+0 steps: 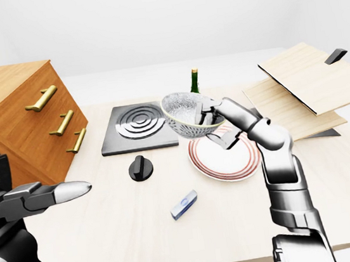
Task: Pick up the akita bowl and put it on the plate.
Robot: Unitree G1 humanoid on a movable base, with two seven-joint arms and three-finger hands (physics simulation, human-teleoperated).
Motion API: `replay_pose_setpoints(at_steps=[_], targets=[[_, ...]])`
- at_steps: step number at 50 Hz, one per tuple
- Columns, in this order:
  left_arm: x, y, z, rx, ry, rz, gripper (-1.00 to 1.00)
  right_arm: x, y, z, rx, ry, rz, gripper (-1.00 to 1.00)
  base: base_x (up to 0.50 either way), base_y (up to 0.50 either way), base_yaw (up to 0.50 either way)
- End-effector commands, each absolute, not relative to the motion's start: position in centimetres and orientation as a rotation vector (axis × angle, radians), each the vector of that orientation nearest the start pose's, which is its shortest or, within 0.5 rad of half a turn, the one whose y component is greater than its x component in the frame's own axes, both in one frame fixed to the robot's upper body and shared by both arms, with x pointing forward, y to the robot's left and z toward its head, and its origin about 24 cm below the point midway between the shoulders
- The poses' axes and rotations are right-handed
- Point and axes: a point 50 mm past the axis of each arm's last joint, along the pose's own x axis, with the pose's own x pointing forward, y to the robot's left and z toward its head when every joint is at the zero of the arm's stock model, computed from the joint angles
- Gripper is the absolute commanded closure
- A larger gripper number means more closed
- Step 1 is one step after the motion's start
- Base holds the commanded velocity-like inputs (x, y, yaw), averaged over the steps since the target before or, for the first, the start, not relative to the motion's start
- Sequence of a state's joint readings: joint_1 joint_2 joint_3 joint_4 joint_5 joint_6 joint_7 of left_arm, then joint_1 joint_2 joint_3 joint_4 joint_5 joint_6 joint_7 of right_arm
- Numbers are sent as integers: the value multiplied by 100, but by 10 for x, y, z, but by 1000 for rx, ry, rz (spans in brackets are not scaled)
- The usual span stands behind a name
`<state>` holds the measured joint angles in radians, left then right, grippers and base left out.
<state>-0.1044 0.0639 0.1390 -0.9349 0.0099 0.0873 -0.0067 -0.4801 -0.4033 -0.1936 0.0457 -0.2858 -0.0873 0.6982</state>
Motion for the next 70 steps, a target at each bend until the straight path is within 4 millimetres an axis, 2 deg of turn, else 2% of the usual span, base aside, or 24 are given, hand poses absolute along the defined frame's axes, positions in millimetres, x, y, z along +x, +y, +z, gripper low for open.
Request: replay_pose_setpoints(at_steps=[1,9,13,18,28,36,37,38,40,53,61,64,67,68,69,70], targets=[[174,166,246,112,-943,79,-100,320,-246,142,-805,-23,389,100,0,0,0],[175,165,245,112,-938,76,-100,329,-271,113,-857,198,361,100,0,0,0],[176,165,245,106,-937,78,-100,336,-284,114,-909,247,286,100,0,0,0],[177,164,243,107,-925,76,-100,352,-301,127,-994,289,156,100,0,0,0],[177,164,243,101,-923,76,-100,354,-288,124,-968,259,197,100,0,0,0],[175,164,244,109,-930,73,-100,359,-266,115,-918,230,254,100,0,0,0],[175,164,244,111,-932,76,-100,358,-262,113,-904,225,276,69,0,0,0],[174,164,244,111,-934,79,-100,358,-261,114,-901,215,273,-26,0,0,0],[174,165,245,110,-937,79,-100,358,-255,114,-875,204,302,-100,0,0,0],[176,165,248,108,-953,74,-100,364,-258,126,-867,177,281,-100,0,0,0],[174,164,250,110,-970,75,-100,371,-250,155,-850,85,293,-100,0,0,0],[175,164,249,109,-964,73,-100,370,-228,178,-796,-63,346,-100,0,0,0],[175,164,249,107,-961,73,-100,350,-197,195,-726,-263,455,-100,0,0,0],[175,164,249,104,-959,72,-100,333,-175,212,-674,-420,510,-100,0,0,0],[175,164,248,104,-958,72,-100,328,-171,218,-655,-466,508,-100,0,0,0],[176,164,248,108,-955,73,-100,325,-164,226,-513,-452,481,-100,0,0,0]])
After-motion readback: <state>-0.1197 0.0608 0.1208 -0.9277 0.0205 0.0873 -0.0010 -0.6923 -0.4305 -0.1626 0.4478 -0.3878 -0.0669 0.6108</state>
